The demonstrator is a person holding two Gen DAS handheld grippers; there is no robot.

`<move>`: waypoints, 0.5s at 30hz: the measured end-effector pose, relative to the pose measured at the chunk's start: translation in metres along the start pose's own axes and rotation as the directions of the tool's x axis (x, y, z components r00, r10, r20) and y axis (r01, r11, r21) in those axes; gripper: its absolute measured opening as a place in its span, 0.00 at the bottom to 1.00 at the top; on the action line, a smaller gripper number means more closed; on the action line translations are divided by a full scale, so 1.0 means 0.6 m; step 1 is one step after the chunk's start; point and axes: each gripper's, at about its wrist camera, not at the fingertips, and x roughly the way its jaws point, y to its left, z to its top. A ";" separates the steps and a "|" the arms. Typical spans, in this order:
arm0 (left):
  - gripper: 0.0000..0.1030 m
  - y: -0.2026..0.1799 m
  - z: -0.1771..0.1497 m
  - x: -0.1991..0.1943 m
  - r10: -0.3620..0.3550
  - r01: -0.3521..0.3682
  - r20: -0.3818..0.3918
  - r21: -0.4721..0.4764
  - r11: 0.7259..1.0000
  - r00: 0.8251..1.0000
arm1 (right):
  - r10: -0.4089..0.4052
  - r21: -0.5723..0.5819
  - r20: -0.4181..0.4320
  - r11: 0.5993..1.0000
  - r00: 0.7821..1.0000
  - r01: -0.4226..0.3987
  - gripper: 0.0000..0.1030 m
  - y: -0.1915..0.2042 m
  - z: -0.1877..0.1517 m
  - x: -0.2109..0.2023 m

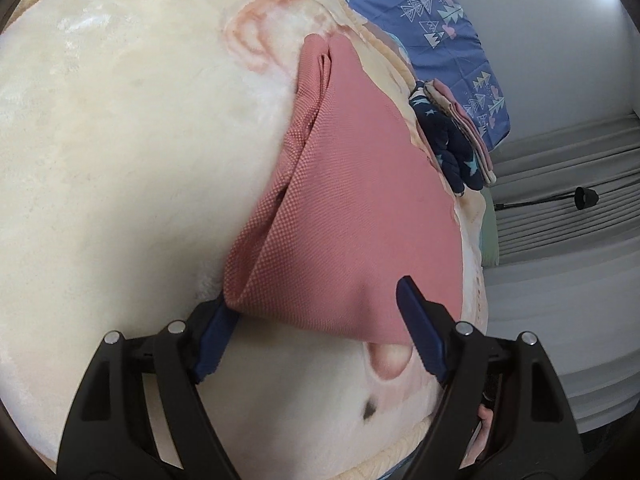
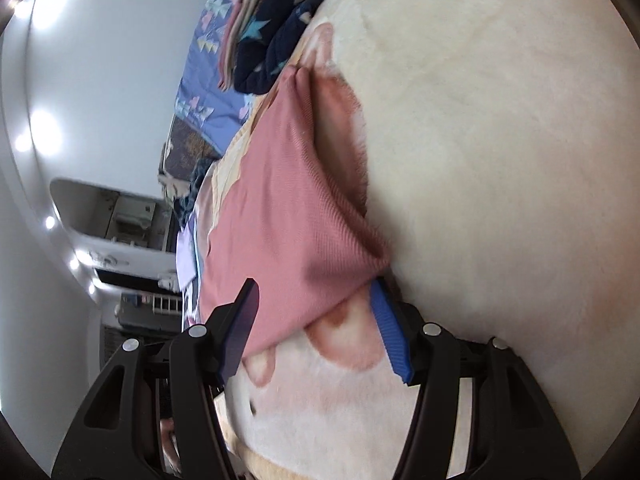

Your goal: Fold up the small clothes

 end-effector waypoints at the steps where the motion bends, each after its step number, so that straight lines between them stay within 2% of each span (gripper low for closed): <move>1: 0.75 -0.002 0.004 0.004 0.000 0.000 0.012 -0.009 1.000 1.000 | 0.005 0.001 0.020 1.000 1.000 -0.005 0.57 0.003 0.002 0.004; 2: 0.73 -0.005 0.007 0.008 0.004 -0.003 0.023 -0.014 1.000 1.000 | 0.005 0.004 0.031 1.000 1.000 -0.005 0.57 0.004 0.003 0.007; 3: 0.67 -0.006 0.010 0.012 0.008 -0.008 0.035 -0.021 1.000 0.999 | 0.000 0.010 0.051 1.000 0.999 -0.001 0.57 0.006 0.003 0.012; 5: 0.46 -0.004 0.015 0.017 0.014 -0.011 0.060 -0.048 0.999 0.998 | -0.015 0.010 0.080 1.000 0.997 0.014 0.53 0.011 0.002 0.016; 6: 0.17 -0.002 0.016 0.021 -0.001 0.005 0.062 -0.060 0.998 0.998 | -0.024 0.000 0.097 1.000 0.995 0.024 0.45 0.014 0.002 0.019; 7: 0.10 0.001 0.018 0.027 -0.019 0.023 0.055 -0.074 0.997 0.998 | -0.033 -0.010 0.105 0.999 0.994 0.035 0.36 0.016 0.003 0.022; 8: 0.10 0.003 0.017 0.030 -0.026 0.031 0.058 -0.082 0.996 0.998 | -0.042 -0.018 0.110 0.999 0.993 0.045 0.30 0.016 0.004 0.028; 9: 0.08 0.003 0.017 0.033 -0.024 0.029 0.070 -0.076 0.997 0.997 | -0.039 -0.016 0.113 0.999 0.993 0.041 0.14 0.013 0.004 0.034; 10: 0.08 0.003 0.015 0.034 -0.027 0.032 0.077 -0.073 0.997 0.997 | -0.021 0.001 0.115 1.000 0.993 0.021 0.08 0.006 0.004 0.036; 15: 0.06 -0.010 0.010 0.003 -0.071 0.078 0.122 -0.051 0.996 0.990 | 0.019 0.010 0.182 1.000 0.983 -0.021 0.06 0.009 -0.006 0.002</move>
